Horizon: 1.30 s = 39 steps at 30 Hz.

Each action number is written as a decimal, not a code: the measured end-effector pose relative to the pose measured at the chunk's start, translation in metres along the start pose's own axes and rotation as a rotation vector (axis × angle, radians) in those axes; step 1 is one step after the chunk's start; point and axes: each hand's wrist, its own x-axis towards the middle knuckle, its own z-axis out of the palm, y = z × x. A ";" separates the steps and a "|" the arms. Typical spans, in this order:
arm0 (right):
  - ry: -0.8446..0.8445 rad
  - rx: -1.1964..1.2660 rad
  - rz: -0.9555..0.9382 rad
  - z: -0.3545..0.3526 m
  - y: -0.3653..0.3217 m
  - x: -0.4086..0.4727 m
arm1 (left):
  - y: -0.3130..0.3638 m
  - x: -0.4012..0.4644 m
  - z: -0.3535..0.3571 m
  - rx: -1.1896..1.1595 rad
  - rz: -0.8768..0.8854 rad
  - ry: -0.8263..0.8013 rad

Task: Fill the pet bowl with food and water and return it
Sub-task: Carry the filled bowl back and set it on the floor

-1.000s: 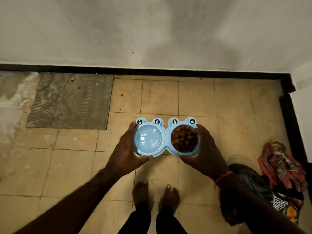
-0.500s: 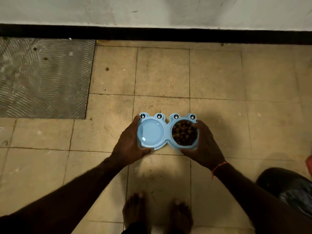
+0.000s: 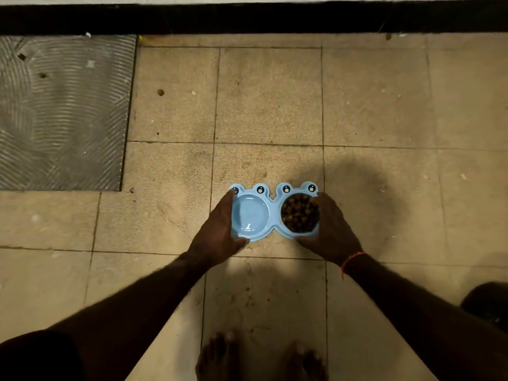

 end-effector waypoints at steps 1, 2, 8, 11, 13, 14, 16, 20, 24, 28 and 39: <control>0.006 -0.002 0.007 0.002 0.002 -0.001 | -0.001 0.001 0.002 0.007 -0.004 0.004; 0.007 -0.009 0.008 0.003 0.003 -0.001 | -0.001 0.002 0.003 0.015 -0.002 0.007; 0.027 -0.059 -0.008 -0.023 -0.024 -0.010 | 0.031 -0.006 -0.023 0.151 -0.001 0.014; 0.052 -0.081 -0.044 -0.042 -0.053 -0.019 | 0.058 -0.017 -0.043 0.223 -0.030 0.031; 0.059 -0.110 -0.060 -0.067 -0.079 -0.031 | 0.087 -0.025 -0.064 0.268 -0.029 0.038; 0.067 -0.116 -0.061 -0.082 -0.093 -0.039 | 0.104 -0.032 -0.077 0.278 -0.026 0.038; 0.091 -0.116 -0.056 -0.113 -0.119 -0.055 | 0.140 -0.045 -0.103 0.297 -0.011 0.028; 0.143 -0.094 -0.049 -0.183 -0.172 -0.099 | 0.217 -0.080 -0.157 0.304 0.028 0.036; 0.185 -0.091 -0.047 -0.264 -0.232 -0.154 | 0.311 -0.119 -0.216 0.299 0.078 0.055; 0.246 -0.065 -0.047 -0.352 -0.291 -0.214 | 0.415 -0.162 -0.271 0.322 0.174 0.072; 0.534 -0.134 -0.006 -0.557 -0.396 -0.411 | 0.644 -0.289 -0.380 0.423 0.503 0.223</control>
